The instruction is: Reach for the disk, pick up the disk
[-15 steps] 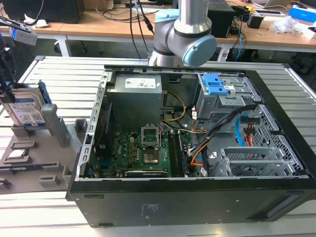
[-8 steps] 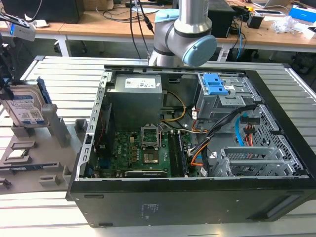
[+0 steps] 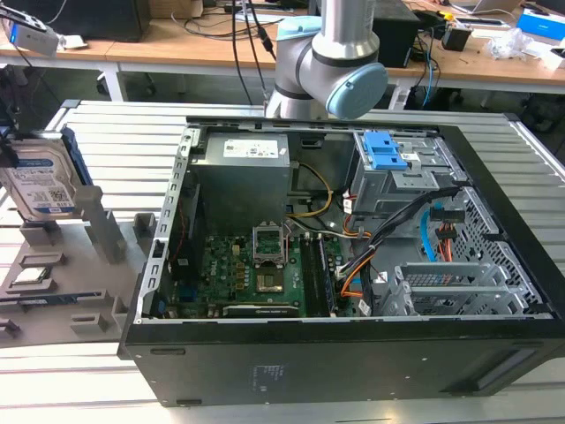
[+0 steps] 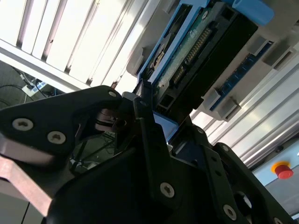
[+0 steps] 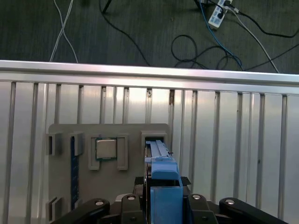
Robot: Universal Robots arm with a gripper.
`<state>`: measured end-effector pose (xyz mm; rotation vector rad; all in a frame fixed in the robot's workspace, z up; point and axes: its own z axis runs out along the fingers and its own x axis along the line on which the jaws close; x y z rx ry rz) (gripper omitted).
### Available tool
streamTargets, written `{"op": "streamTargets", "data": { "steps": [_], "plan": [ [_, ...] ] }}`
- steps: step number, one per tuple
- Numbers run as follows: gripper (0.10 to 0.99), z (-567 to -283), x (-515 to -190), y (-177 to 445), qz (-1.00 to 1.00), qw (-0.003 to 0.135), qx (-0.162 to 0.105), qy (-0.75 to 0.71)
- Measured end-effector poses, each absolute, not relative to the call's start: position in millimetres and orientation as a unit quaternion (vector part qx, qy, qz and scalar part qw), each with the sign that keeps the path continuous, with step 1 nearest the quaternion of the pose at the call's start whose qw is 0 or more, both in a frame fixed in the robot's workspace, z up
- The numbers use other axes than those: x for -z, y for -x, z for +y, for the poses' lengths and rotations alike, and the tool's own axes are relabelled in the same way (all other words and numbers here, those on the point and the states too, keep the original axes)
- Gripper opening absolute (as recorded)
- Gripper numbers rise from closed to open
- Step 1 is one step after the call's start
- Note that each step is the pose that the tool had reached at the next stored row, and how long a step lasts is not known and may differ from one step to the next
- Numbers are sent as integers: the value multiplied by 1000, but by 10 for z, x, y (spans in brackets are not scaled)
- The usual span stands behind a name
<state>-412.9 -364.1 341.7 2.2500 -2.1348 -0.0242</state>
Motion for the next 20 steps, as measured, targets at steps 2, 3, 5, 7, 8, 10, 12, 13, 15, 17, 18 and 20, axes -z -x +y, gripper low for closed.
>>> {"op": "streamTargets", "data": {
  "steps": [2, 3, 5, 7, 8, 10, 12, 13, 15, 17, 18, 20],
  "plan": [
    [369, -3640, -3450, 4128, -688, 20, 8, -725],
    [369, -3640, -3477, 4127, -688, 20, 8, -725],
    [369, -3638, -3541, 4124, -688, 20, 8, -725],
    [369, -3638, -3570, 4122, -688, 20, 8, -725],
    [369, -3638, -3587, 4120, -688, 20, 8, -725],
    [369, -3637, -3615, 4118, -688, 20, 8, -725],
    [369, -3637, -3656, 4115, -688, 20, 8, -725],
    [369, -3636, -3682, 4113, -688, 20, 8, -725],
    [369, -3636, -3716, 4111, -688, 20, 8, -725],
    [369, -3635, -3758, 4108, -688, 20, 8, -725],
    [369, -3635, -3785, 4107, -688, 20, 8, -725],
    [369, -3634, -3818, 4104, -688, 20, 8, -725]
  ]
}}
